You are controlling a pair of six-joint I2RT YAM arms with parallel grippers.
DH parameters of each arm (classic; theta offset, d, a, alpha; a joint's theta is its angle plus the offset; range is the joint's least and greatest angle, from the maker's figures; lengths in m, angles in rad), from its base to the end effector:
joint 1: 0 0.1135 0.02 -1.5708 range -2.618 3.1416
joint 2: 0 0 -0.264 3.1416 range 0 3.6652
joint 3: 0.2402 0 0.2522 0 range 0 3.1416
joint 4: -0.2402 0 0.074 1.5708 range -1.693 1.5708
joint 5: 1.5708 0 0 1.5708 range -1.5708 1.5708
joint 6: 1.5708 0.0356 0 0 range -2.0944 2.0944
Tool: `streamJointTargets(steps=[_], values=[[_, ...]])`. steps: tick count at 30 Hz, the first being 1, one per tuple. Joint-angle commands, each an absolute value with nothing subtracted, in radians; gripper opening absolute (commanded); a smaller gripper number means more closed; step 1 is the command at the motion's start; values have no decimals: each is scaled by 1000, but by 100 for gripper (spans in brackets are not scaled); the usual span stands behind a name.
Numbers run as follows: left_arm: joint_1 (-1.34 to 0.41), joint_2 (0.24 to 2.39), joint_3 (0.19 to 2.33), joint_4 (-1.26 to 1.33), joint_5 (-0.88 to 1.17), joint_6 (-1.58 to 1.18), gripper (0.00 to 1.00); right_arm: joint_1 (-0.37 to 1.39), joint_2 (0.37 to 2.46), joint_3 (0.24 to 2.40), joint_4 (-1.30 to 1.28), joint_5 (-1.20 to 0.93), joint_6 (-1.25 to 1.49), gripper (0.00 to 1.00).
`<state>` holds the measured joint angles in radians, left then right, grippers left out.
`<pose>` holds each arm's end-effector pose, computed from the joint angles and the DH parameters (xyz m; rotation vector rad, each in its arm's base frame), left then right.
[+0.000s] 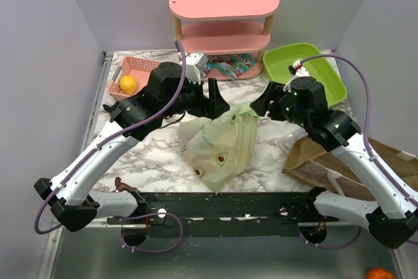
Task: Place the food into the grocery bag and tie it
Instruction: Tie the grocery bag at the center of the board.
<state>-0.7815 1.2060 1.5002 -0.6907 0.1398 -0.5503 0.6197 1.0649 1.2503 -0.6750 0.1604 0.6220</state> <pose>0.1694 -0.1751 0.4464 0.3398 2.0769 -0.9800 0.1808 0.1220 0.3972 0.1041 2.1062 0.5978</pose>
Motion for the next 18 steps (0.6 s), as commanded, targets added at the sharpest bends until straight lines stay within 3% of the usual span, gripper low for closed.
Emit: streamJointTargets(steps=[1, 8, 18], values=[[-758, 1229, 1517, -650, 248, -544, 76, 619, 1076, 1165, -655, 7, 625, 63], [-750, 1152, 1390, -596, 250, -573, 76, 619, 1049, 1086, -657, 215, 775, 60], [-746, 1083, 1300, -564, 253, -597, 76, 619, 1085, 1053, -589, 289, 836, 51]])
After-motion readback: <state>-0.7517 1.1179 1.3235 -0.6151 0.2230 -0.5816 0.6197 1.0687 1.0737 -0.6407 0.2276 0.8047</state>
